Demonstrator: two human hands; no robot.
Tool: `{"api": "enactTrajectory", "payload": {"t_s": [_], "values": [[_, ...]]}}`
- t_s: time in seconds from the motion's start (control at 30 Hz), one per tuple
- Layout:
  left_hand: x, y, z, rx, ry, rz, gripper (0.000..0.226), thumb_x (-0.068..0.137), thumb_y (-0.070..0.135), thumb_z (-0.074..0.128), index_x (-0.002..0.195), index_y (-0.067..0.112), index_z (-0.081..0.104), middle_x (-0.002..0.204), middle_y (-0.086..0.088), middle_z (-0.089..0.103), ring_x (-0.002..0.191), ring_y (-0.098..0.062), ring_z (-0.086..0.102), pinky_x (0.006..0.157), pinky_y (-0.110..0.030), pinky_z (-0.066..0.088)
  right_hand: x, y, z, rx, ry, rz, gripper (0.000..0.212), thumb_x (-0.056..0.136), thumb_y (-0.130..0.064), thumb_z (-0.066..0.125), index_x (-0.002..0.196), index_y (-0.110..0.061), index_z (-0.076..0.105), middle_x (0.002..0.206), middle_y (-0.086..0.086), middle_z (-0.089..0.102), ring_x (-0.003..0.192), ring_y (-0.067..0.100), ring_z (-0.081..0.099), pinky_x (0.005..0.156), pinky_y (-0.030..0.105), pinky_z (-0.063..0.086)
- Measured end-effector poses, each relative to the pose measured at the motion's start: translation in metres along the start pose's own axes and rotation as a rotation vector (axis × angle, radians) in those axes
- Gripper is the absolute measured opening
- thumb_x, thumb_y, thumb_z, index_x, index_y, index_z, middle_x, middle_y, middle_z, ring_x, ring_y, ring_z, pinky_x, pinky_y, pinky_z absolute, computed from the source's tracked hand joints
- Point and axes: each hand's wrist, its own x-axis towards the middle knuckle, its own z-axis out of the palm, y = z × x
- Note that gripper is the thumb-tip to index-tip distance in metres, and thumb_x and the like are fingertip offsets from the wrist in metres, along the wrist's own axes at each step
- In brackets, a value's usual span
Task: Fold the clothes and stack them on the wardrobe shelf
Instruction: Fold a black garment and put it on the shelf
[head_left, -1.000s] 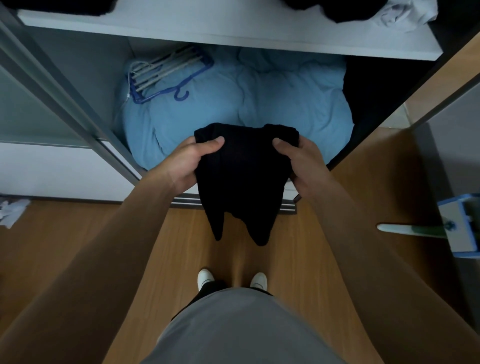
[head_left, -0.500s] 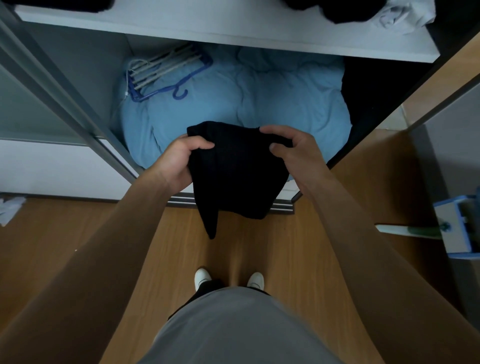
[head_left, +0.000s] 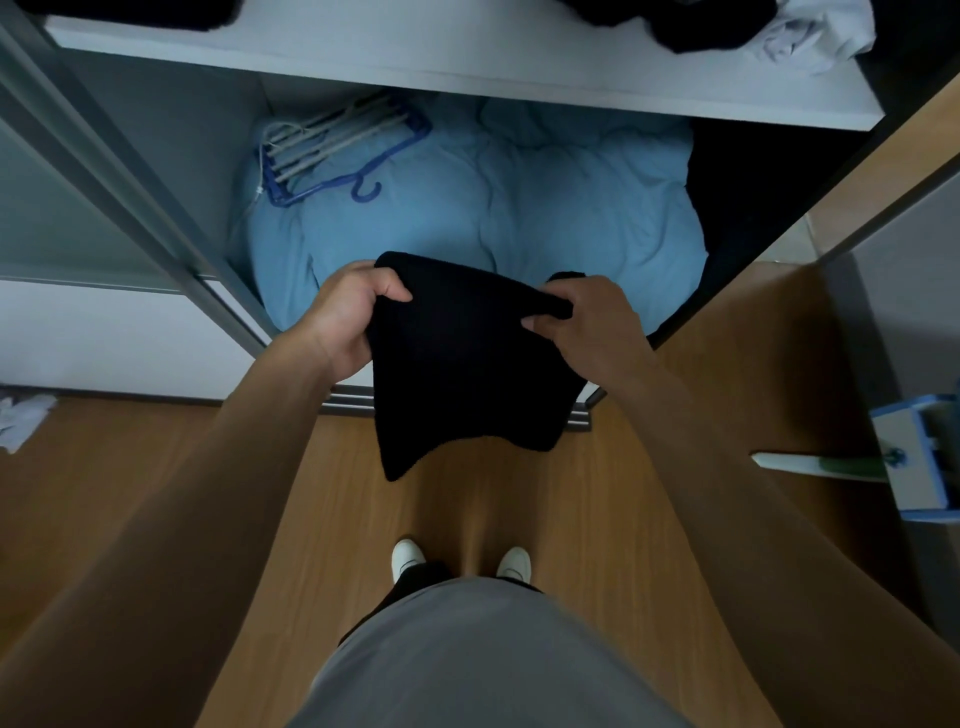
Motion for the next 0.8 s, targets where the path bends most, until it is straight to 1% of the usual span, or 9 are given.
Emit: {"api": "enactTrajectory", "payload": {"t_s": [0.13,0.23,0.33,0.4,0.47,0.53,0.63,0.73,0.8], "values": [[0.004,-0.001,-0.006,0.043,0.068,0.026,0.040,0.069,0.004,0.060,0.109,0.005,0.068,0.091,-0.011,0.076,0.085,-0.025,0.075,0.065,-0.029,0.058,0.003,0.010,0.003,-0.043,0.032,0.022,0.033,0.083,-0.038,0.078,0.106,-0.014,0.074,0.116,0.005,0.054,0.116,0.022,0.049,0.098,0.044,0.047],[0.001,-0.002,-0.005,0.081,0.029,0.084,0.019,0.075,0.010,0.061,0.075,0.017,0.079,0.085,-0.007,0.077,0.084,-0.021,0.075,0.068,-0.028,0.058,0.004,0.013,0.000,-0.055,0.075,-0.043,0.036,0.082,-0.039,0.079,0.105,-0.012,0.075,0.141,-0.001,0.047,0.134,0.015,0.035,0.109,0.027,0.032],[-0.004,0.000,-0.008,0.091,0.040,0.151,0.022,0.082,0.013,0.063,0.066,0.018,0.077,0.084,-0.007,0.077,0.085,-0.020,0.074,0.072,-0.028,0.058,0.000,0.011,-0.005,0.025,0.037,-0.139,0.034,0.085,-0.034,0.077,0.105,-0.007,0.073,0.143,-0.005,0.051,0.131,0.009,0.045,0.109,0.024,0.035],[-0.005,-0.002,-0.011,0.091,0.062,0.181,0.022,0.086,0.014,0.064,0.068,0.018,0.076,0.085,-0.008,0.077,0.087,-0.022,0.074,0.073,-0.029,0.057,-0.003,0.007,-0.007,0.122,0.004,-0.182,0.030,0.087,-0.027,0.076,0.104,-0.004,0.070,0.120,0.003,0.067,0.110,0.011,0.061,0.098,0.032,0.049],[-0.007,-0.006,-0.013,0.038,0.063,0.196,0.021,0.091,0.016,0.064,0.075,0.016,0.077,0.089,-0.009,0.077,0.090,-0.022,0.074,0.075,-0.028,0.057,-0.007,0.002,-0.007,0.217,-0.023,-0.176,0.027,0.089,-0.022,0.075,0.088,0.003,0.064,0.083,0.016,0.065,0.077,0.015,0.062,0.071,0.037,0.051],[-0.007,-0.014,-0.016,-0.073,0.000,0.217,0.017,0.097,0.017,0.060,0.097,0.009,0.076,0.106,-0.013,0.075,0.103,-0.024,0.071,0.085,-0.029,0.056,-0.009,-0.001,-0.008,0.346,-0.051,-0.145,0.034,0.089,-0.017,0.074,0.076,0.007,0.055,0.069,0.017,0.053,0.063,0.018,0.052,0.059,0.034,0.042],[-0.006,-0.028,-0.024,-0.094,-0.193,0.267,0.037,0.101,0.018,0.053,0.135,0.002,0.054,0.134,-0.016,0.062,0.126,-0.027,0.059,0.103,-0.036,0.048,-0.010,-0.004,-0.010,0.543,-0.057,-0.070,0.033,0.088,-0.015,0.076,0.073,0.003,0.052,0.070,0.011,0.052,0.063,0.022,0.053,0.058,0.032,0.043],[-0.003,-0.040,-0.022,0.110,-0.301,0.264,0.064,0.090,0.018,0.063,0.148,0.007,0.037,0.144,-0.014,0.053,0.133,-0.025,0.052,0.110,-0.037,0.044,-0.012,-0.007,-0.010,0.683,-0.049,-0.006,0.025,0.086,-0.015,0.078,0.078,-0.003,0.057,0.075,0.011,0.055,0.066,0.021,0.057,0.060,0.030,0.048],[0.001,-0.041,-0.018,0.220,-0.327,0.242,0.090,0.075,0.028,0.080,0.149,0.013,0.032,0.146,-0.009,0.050,0.134,-0.021,0.051,0.111,-0.037,0.042,-0.013,-0.009,-0.008,0.774,-0.076,0.017,0.019,0.085,-0.013,0.078,0.085,-0.004,0.061,0.080,0.010,0.058,0.071,0.020,0.061,0.064,0.029,0.052]]}}
